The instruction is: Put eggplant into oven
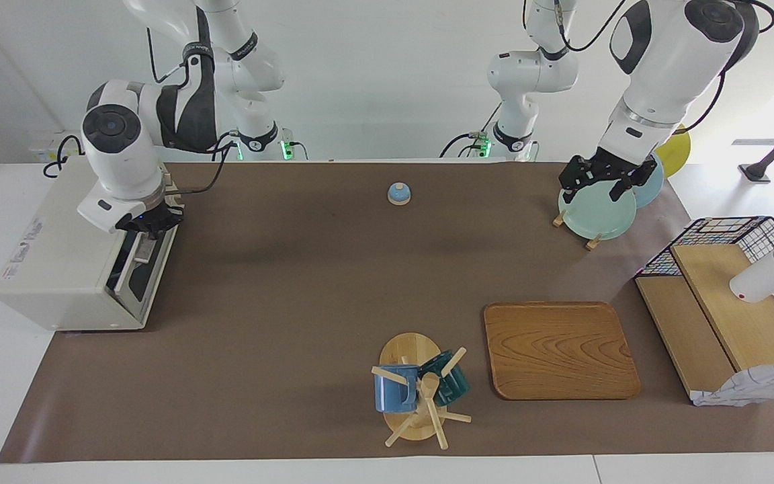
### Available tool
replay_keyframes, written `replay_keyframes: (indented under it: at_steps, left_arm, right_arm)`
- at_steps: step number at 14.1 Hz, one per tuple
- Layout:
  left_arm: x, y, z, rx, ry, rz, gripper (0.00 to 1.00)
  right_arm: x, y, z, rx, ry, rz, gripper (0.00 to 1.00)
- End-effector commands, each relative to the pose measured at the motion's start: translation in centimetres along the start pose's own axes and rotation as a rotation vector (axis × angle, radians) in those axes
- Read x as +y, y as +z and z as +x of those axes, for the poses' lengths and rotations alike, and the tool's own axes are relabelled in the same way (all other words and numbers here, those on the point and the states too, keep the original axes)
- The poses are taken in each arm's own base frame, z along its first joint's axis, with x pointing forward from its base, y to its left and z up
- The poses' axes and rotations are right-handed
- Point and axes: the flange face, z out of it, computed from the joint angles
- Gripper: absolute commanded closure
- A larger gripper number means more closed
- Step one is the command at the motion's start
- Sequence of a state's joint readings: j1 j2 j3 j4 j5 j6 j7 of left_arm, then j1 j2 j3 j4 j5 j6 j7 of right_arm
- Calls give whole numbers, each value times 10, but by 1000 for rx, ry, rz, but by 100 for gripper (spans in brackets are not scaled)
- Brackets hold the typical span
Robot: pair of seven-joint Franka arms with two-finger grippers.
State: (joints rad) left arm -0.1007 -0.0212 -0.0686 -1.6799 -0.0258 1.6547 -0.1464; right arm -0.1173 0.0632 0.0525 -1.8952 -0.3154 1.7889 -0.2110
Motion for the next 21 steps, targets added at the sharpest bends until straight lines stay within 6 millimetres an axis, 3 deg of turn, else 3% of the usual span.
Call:
replay_keyframes:
  at_steps: [1,3,7,11,12,13,15,21]
  left_arm:
    - [-3,-5,-5,6,8,5,0]
    - [-3,-5,-5,6,8,5,0]
    - [-3,-5,-5,6,8,5,0]
    - [-3,-5,-5,6,8,5,0]
    - [-3,-5,-5,6,8,5,0]
    - [-3,-5,-5,6,8,5,0]
    - [-3,-5,-5,6,8,5,0]
    - [-3,-5,-5,6,8,5,0]
  right_arm:
    - [14,22,-5,-40,-17,41,100]
    - [15,2,-13,-29,-1,68,100]
    - [14,-73,-19,11,28,158,100]
    - [9,-114,-16,71,58,287,72]
    - [7,-115,-14,68,100,288,55]
    - [4,-112,-12,64,142,291,1]
    - [-10,-122,-11,71,143,287,0]
    - [-22,-132,-21,89,131,277,0]
